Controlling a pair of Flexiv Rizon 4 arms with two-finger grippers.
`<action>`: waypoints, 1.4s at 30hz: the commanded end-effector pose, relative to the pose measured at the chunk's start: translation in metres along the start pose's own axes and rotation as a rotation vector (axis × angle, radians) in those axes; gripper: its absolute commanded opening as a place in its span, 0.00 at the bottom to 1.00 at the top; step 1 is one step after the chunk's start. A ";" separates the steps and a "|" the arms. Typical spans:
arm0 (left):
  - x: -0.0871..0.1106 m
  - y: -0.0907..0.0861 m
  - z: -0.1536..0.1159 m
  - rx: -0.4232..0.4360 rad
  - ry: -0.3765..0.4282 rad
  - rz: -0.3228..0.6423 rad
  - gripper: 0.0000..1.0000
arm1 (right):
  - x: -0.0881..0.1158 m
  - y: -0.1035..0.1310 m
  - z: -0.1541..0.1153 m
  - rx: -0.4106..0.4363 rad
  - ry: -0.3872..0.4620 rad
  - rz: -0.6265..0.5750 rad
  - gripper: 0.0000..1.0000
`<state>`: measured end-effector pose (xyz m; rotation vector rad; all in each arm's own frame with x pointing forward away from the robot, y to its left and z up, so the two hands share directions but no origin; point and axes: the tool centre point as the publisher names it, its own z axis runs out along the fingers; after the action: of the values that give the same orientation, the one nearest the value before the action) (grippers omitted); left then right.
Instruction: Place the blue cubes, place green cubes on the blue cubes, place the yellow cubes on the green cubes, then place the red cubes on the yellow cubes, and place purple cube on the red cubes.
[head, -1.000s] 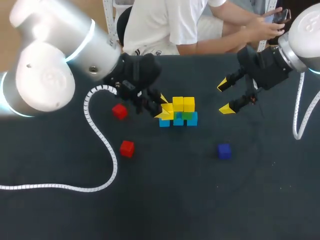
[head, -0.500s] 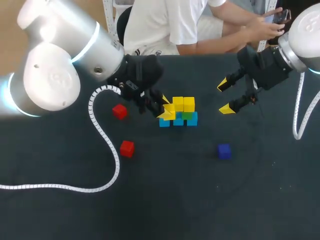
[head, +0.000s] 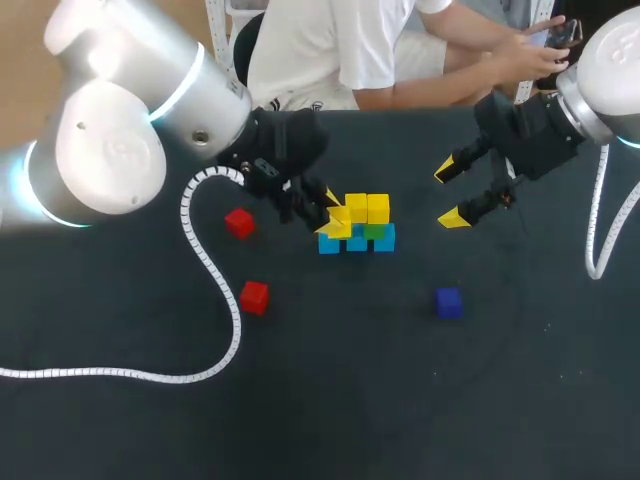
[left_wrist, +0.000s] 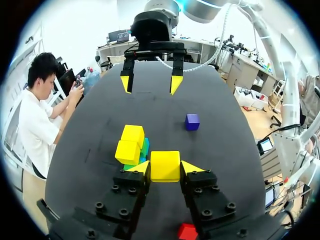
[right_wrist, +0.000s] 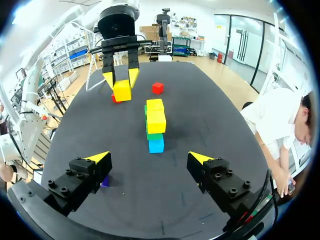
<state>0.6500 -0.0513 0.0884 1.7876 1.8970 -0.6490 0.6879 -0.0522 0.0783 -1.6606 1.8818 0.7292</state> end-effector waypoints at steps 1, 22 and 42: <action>-0.002 0.008 0.000 0.011 0.008 0.004 0.00 | 0.000 0.000 0.000 0.001 -0.002 -0.001 1.00; 0.001 0.016 0.006 0.011 0.011 0.022 0.00 | 0.000 0.000 0.000 0.001 -0.002 -0.001 1.00; 0.001 0.016 0.011 0.020 0.007 0.018 0.00 | 0.000 0.000 0.000 0.001 -0.002 -0.001 1.00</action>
<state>0.6632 -0.0561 0.0786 1.8143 1.8839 -0.6529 0.6879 -0.0522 0.0783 -1.6606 1.8818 0.7292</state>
